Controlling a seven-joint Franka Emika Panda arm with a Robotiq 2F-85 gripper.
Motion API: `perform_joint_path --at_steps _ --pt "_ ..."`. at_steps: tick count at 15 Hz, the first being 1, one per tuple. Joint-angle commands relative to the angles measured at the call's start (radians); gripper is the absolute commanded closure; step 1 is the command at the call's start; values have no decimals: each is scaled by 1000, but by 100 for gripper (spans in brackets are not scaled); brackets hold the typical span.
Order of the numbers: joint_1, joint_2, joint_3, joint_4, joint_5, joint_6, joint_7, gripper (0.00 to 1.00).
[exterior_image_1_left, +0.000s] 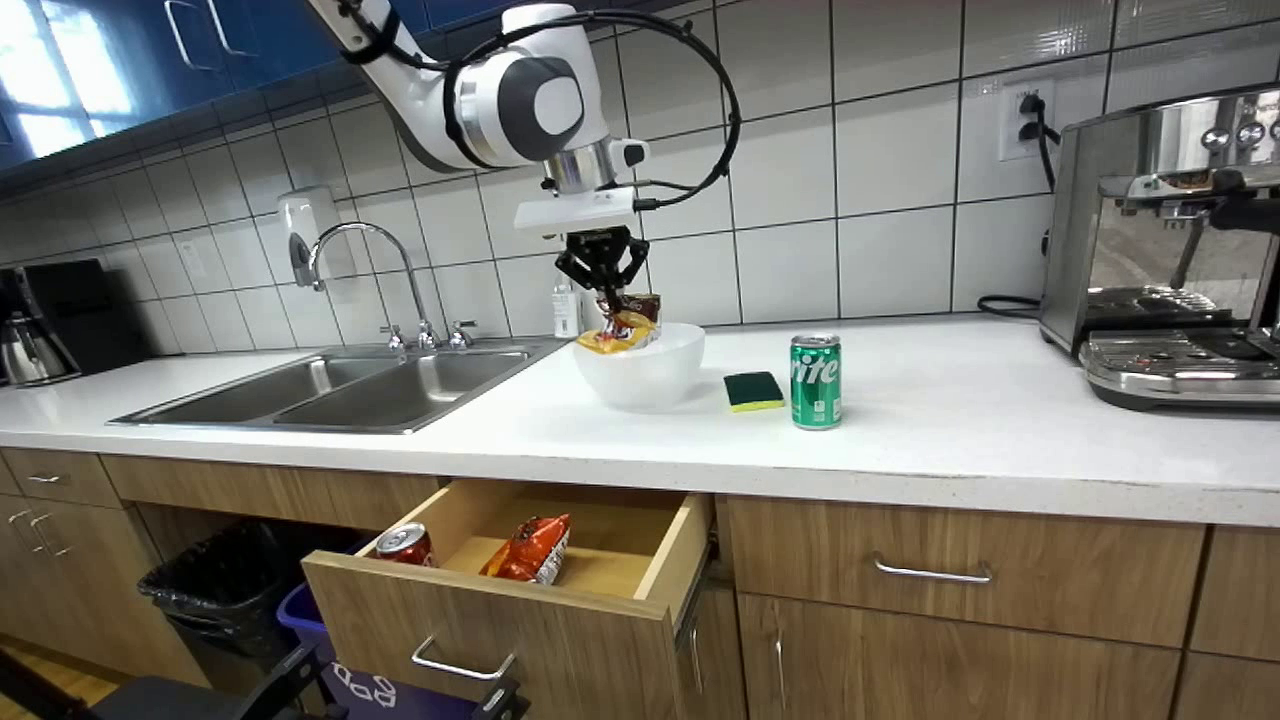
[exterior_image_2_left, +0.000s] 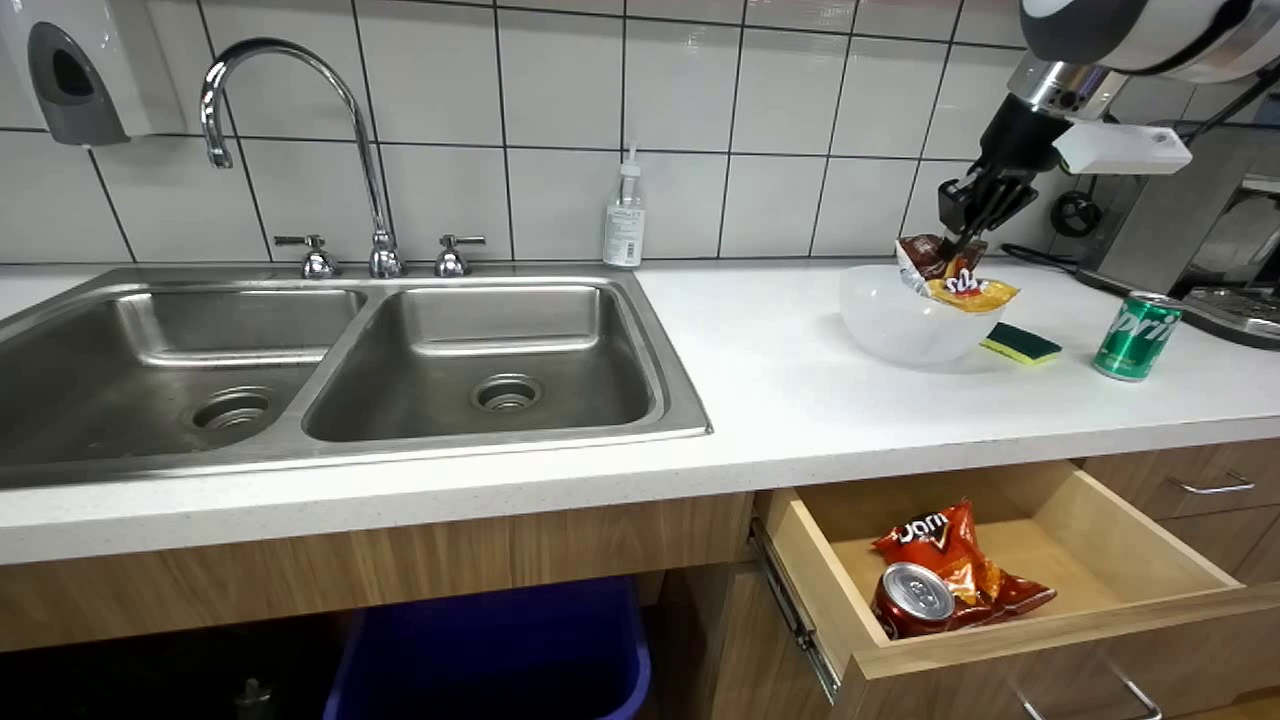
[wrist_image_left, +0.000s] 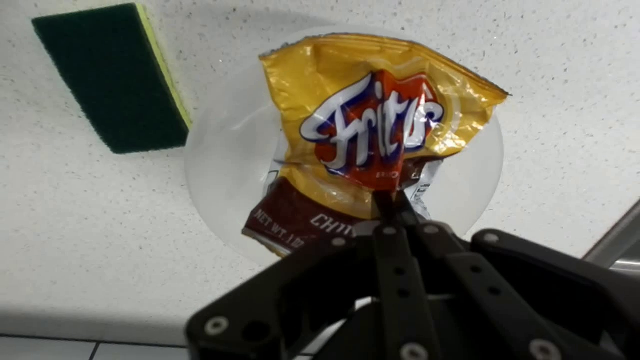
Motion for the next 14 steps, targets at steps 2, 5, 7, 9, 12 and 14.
perform_joint_path --at_steps 2,5,7,9,12,14 --pt "-18 -116 11 -121 65 28 -69 100" --pt "-11 -169 -1 -175 94 18 -100 100" --pt "-3 -205 -14 -212 101 14 -109 100" --pt "6 -242 -29 -252 94 16 -109 100" --pt "19 -300 -50 -315 83 17 -102 100" --pt "29 -340 -64 -358 70 20 -91 100"
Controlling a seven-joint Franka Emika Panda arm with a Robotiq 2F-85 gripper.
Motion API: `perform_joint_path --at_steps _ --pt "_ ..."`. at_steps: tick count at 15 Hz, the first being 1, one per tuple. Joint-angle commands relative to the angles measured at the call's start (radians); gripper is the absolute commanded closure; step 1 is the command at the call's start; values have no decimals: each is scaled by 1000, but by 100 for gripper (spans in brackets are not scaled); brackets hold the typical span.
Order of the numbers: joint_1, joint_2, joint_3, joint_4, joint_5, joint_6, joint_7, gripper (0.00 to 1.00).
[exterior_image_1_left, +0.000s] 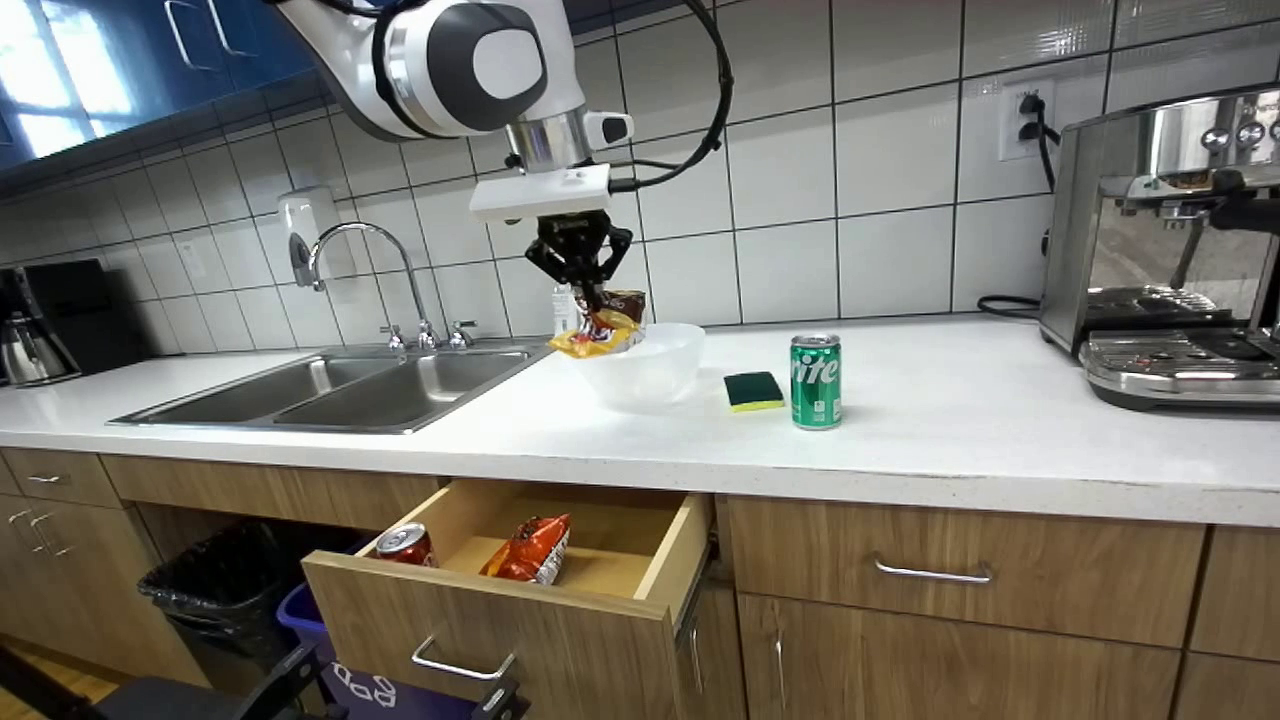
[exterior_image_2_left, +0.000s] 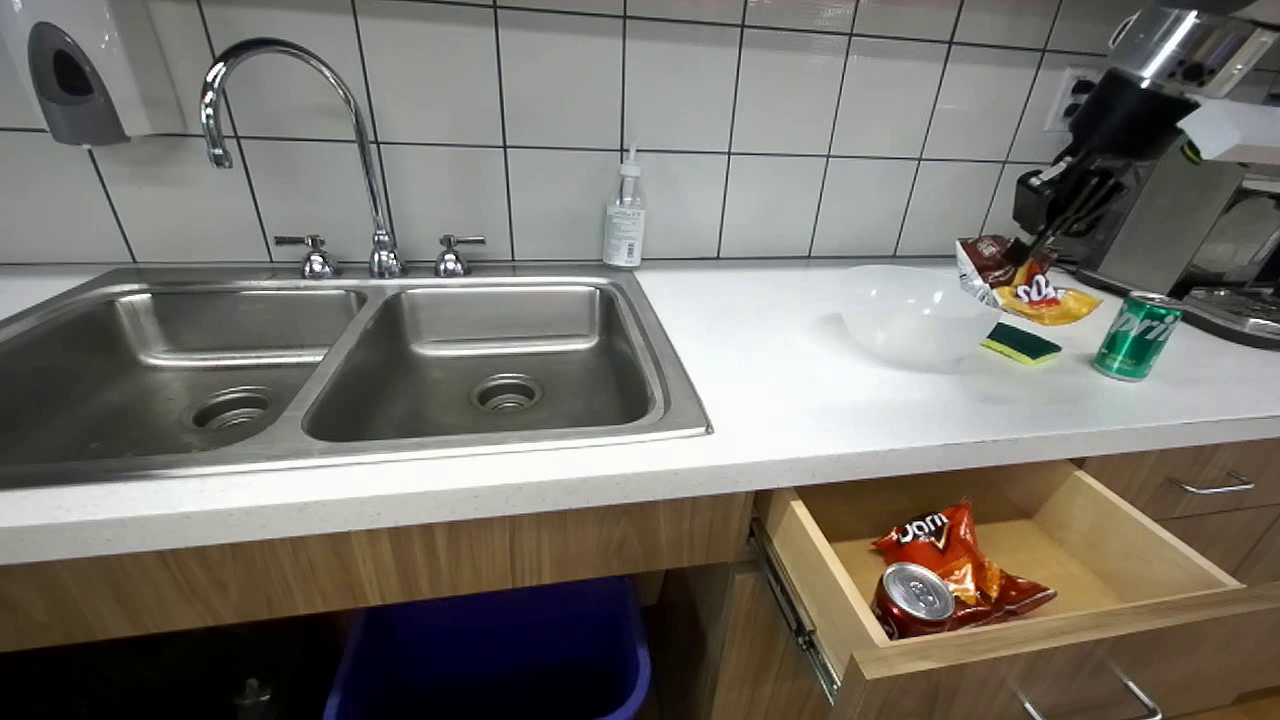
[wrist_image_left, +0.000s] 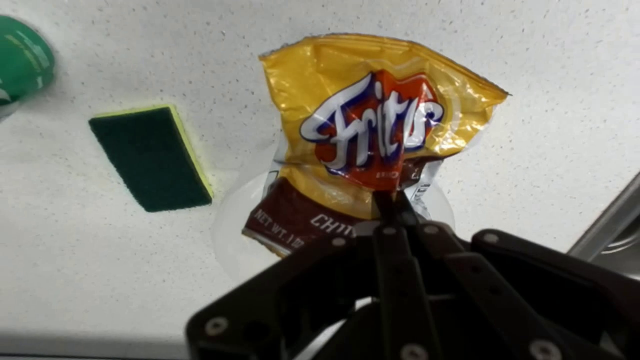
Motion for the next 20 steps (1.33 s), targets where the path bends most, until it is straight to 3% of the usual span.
perform_joint_path --at_steps 1,10,20 --pt "30 -111 -36 -107 -11 8 -8 100" --pt "60 -241 -68 -276 -141 7 81 100" --pt "44 -216 -48 -346 -328 6 249 100"
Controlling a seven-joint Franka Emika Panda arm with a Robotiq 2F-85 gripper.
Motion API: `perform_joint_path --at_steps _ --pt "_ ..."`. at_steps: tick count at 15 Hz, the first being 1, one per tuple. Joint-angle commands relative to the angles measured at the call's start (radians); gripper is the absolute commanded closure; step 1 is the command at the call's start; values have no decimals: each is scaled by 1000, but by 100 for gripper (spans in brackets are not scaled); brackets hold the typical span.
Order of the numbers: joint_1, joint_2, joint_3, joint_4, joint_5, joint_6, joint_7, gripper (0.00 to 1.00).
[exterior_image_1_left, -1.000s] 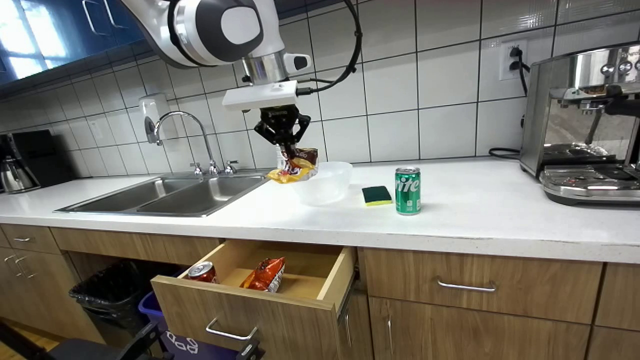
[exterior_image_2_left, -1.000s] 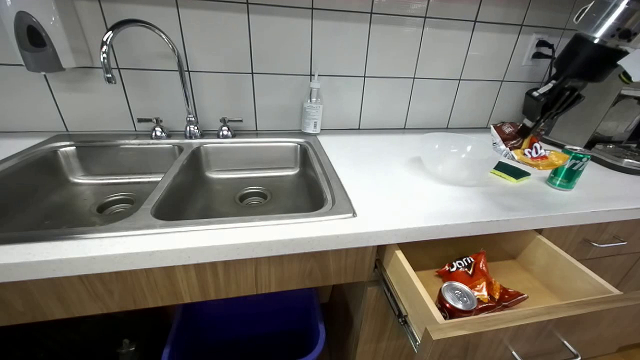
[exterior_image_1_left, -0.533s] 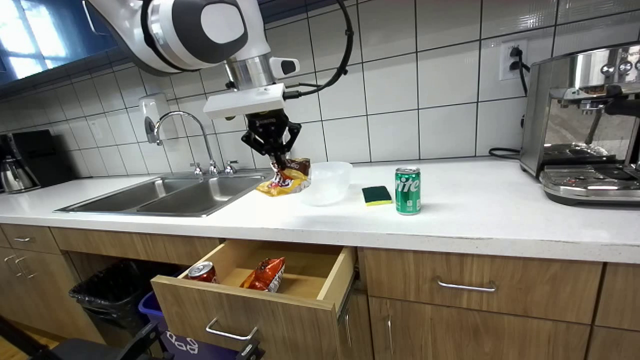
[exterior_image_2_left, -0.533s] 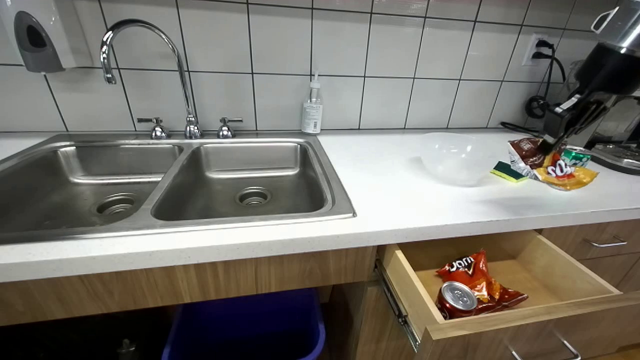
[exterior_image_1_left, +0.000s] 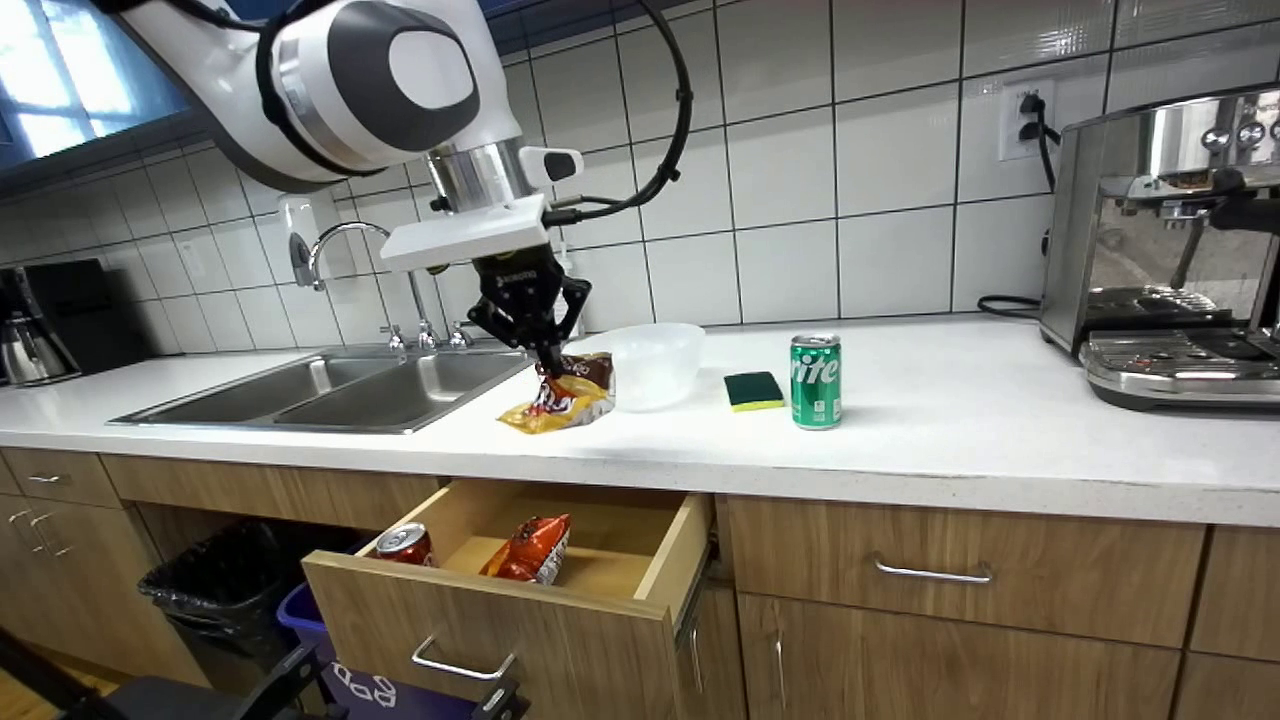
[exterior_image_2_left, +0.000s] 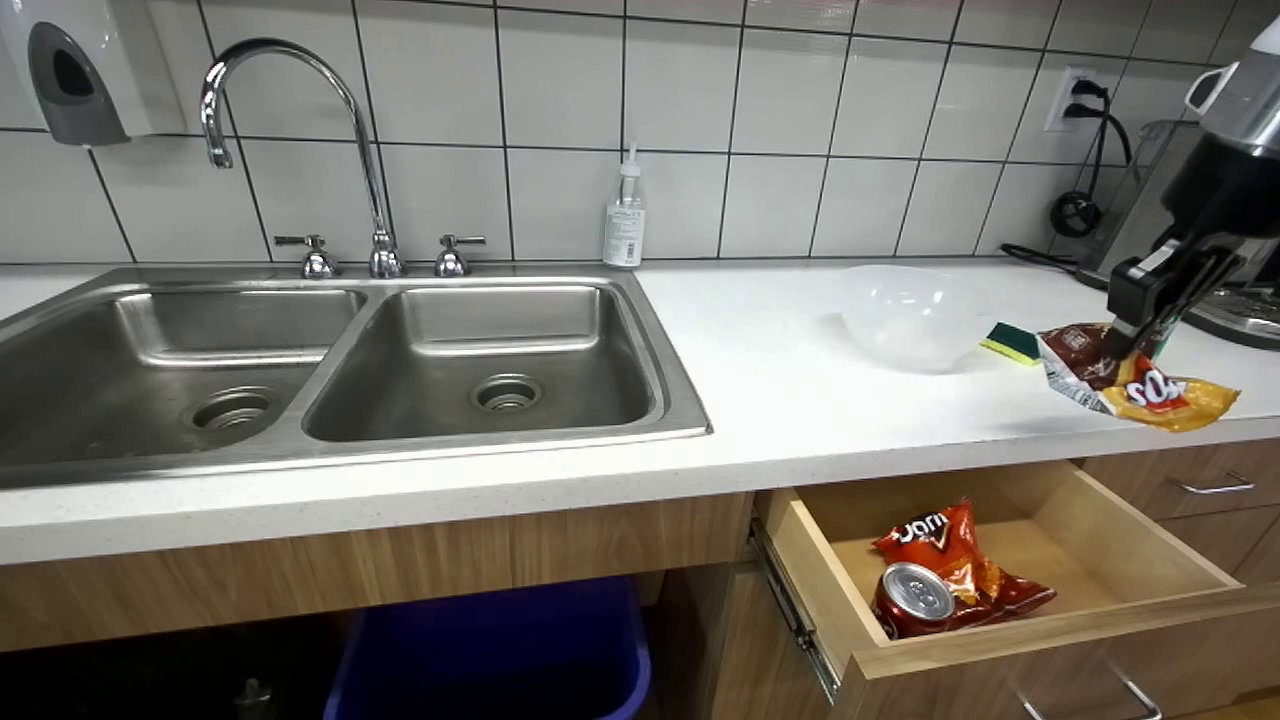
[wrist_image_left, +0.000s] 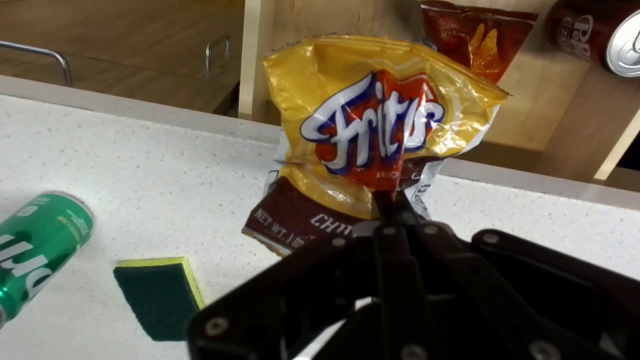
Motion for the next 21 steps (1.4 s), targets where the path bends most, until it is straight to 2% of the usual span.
perform_joint_path --at_steps 1,14,21 --pt "-1 5 7 -21 -77 7 84 100" --pt "-6 175 13 12 -329 30 295 100" --pt "16 287 -3 64 -397 29 375 100"
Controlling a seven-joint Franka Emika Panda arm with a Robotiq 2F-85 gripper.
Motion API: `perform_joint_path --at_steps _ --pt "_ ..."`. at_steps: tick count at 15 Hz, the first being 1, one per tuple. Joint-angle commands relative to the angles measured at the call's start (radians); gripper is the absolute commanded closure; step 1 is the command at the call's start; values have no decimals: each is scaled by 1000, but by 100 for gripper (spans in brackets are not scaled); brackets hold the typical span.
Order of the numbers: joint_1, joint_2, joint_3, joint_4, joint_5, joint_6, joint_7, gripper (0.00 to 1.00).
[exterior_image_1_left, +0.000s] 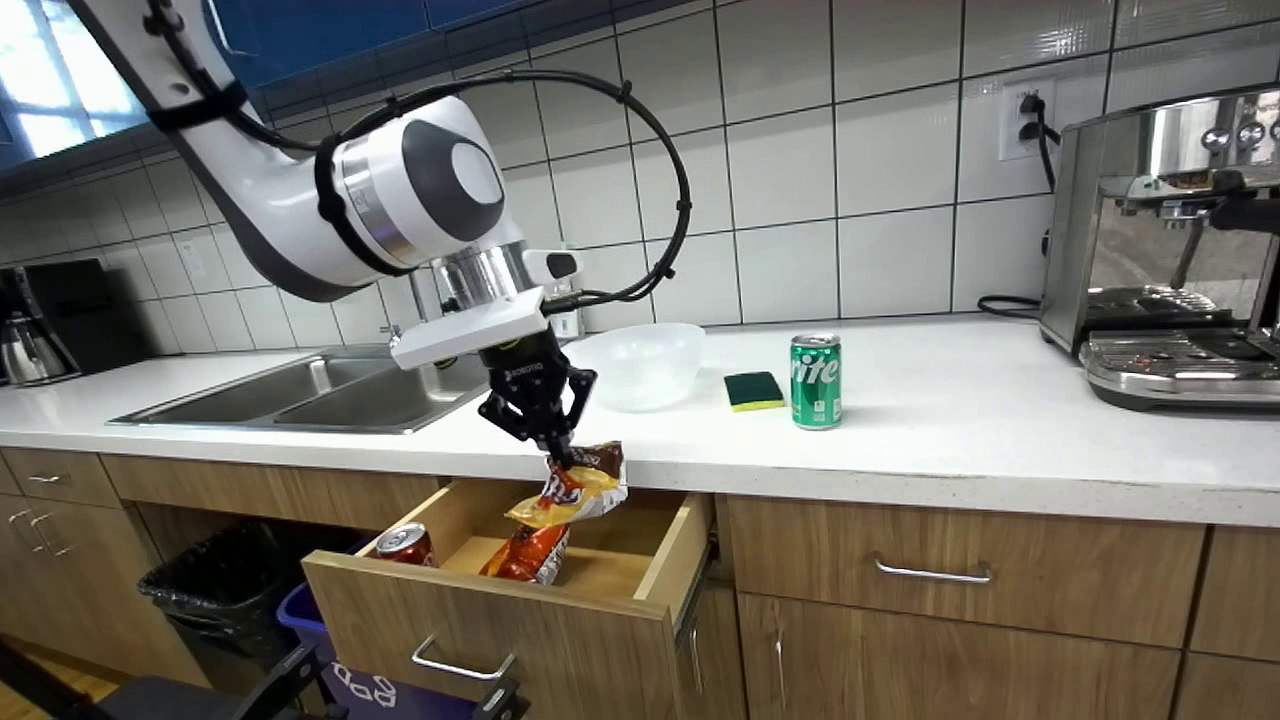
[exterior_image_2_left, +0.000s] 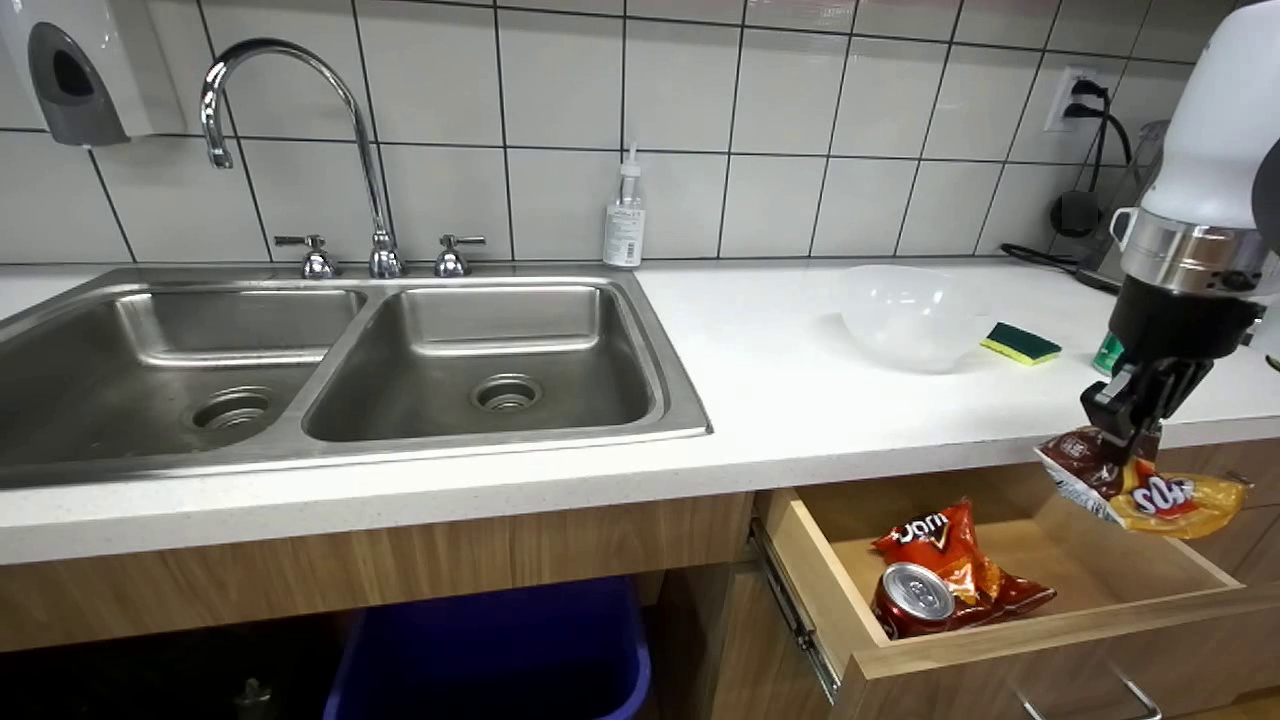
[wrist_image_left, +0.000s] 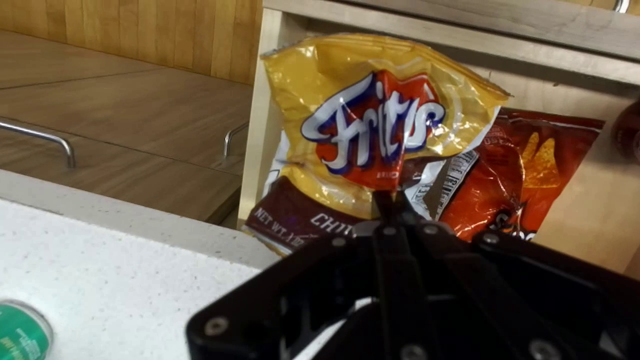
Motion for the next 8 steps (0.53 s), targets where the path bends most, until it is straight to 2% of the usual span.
perform_joint_path --at_steps 1,8 --pt "20 74 -8 57 -45 1 71 100" --pt "65 175 -38 120 -49 -12 115 100"
